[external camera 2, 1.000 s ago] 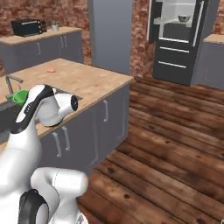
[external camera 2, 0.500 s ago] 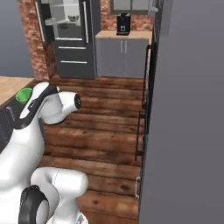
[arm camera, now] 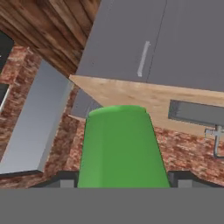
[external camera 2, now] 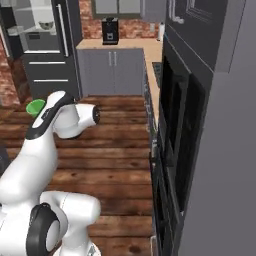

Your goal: Move the cup from next to the sink to the open cabinet. Then, move the bowl with the corn to the fridge to clear the area for faucet cleaning.

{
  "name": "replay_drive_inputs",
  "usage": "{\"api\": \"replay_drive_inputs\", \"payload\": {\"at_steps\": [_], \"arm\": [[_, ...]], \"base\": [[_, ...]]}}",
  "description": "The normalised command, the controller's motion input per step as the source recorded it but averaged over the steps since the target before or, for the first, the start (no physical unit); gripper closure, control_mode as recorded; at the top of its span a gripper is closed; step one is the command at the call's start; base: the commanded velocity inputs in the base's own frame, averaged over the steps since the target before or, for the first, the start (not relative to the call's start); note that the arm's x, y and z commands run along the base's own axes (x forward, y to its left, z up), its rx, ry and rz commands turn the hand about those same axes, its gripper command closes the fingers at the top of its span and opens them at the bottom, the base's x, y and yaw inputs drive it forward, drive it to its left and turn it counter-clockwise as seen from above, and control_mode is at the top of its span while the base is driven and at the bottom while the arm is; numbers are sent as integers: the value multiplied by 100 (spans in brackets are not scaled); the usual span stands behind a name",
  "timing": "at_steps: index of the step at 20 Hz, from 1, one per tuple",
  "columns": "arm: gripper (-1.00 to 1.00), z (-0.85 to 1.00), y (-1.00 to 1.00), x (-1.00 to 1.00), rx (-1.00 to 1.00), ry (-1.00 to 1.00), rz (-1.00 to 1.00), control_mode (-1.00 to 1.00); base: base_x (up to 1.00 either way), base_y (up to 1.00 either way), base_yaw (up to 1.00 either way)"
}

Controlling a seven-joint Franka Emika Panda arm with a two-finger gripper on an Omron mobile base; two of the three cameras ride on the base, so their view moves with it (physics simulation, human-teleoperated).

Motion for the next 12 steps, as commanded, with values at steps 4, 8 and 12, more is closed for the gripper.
{"api": "replay_drive_inputs", "payload": {"at_steps": [4,8,12], "arm": [[100,0,0,0,0,0,0,100],[100,0,0,0,0,0,0,100],[100,0,0,0,0,0,0,100]], "base": [[100,88,-24],[100,100,-17],[100,92,-16]]}}
